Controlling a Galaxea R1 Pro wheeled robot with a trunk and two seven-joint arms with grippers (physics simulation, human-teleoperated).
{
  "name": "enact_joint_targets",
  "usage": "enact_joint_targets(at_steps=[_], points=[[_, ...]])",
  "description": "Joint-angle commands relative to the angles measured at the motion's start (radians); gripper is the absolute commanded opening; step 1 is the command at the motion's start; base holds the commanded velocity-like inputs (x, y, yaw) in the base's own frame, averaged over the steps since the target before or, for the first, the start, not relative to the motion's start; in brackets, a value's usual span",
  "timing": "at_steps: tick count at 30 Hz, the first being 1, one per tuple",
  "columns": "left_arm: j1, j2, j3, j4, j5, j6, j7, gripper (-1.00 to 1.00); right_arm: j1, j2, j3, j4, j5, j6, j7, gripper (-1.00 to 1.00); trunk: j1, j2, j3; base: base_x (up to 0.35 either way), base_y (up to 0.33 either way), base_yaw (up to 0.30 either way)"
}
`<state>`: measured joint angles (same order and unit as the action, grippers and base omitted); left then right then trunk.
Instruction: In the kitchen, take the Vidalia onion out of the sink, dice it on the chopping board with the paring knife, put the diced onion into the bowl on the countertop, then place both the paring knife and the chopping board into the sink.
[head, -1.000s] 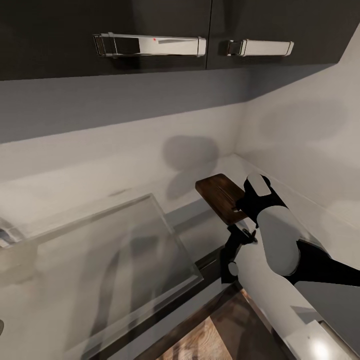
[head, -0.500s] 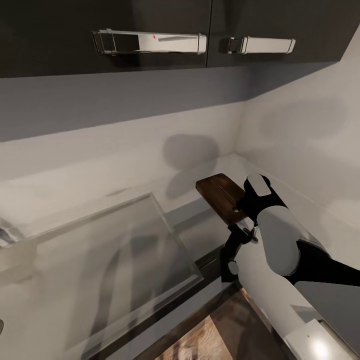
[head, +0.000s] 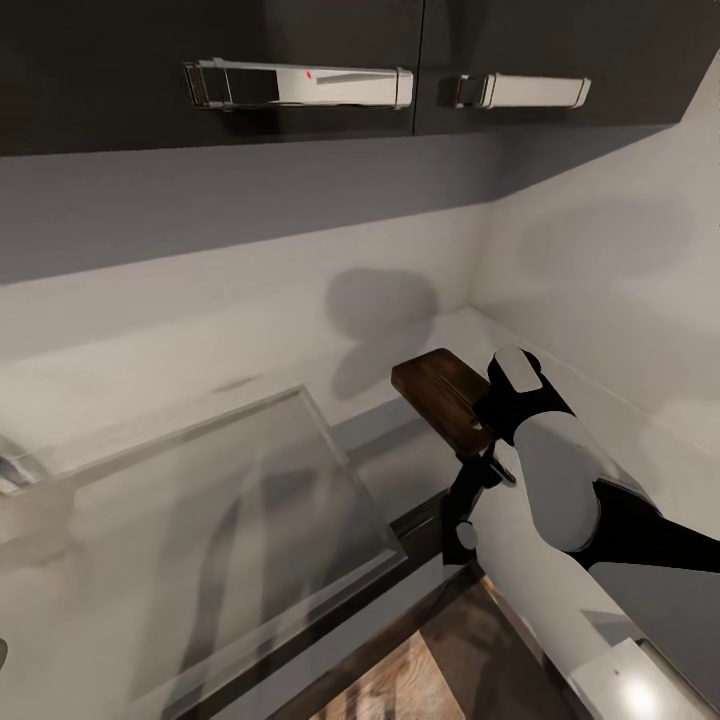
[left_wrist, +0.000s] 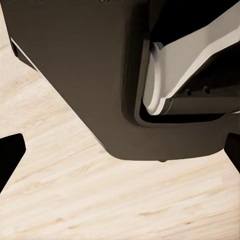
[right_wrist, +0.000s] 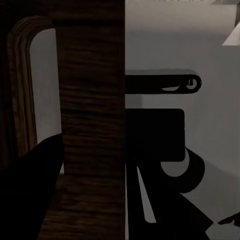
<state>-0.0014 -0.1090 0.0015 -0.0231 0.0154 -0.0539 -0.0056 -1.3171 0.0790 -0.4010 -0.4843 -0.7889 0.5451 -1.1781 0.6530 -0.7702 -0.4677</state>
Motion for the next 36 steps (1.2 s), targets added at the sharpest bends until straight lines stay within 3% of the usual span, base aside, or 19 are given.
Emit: enact_joint_targets(at_steps=[1, 23, 36], points=[[0.0, 0.0, 0.0, 0.0, 0.002, -0.003, -0.001, 1.0, -0.001, 0.001, -0.004, -0.002, -0.001, 0.007, -0.005, -1.0, 0.0, -0.001, 0.0, 0.0, 0.0, 0.0], [0.0, 0.005, 0.001, 0.0, 0.003, -0.007, -0.001, 1.0, -0.001, 0.001, -0.003, -0.002, -0.001, 0.009, -0.005, -1.0, 0.0, -0.001, 0.034, -0.002, 0.0, 0.0], [0.0, 0.005, 0.0, 0.0, 0.002, -0.007, -0.001, 1.0, -0.001, 0.001, -0.004, -0.002, -0.001, 0.01, -0.005, -1.0, 0.0, -0.001, 0.055, -0.272, 0.0, 0.0]])
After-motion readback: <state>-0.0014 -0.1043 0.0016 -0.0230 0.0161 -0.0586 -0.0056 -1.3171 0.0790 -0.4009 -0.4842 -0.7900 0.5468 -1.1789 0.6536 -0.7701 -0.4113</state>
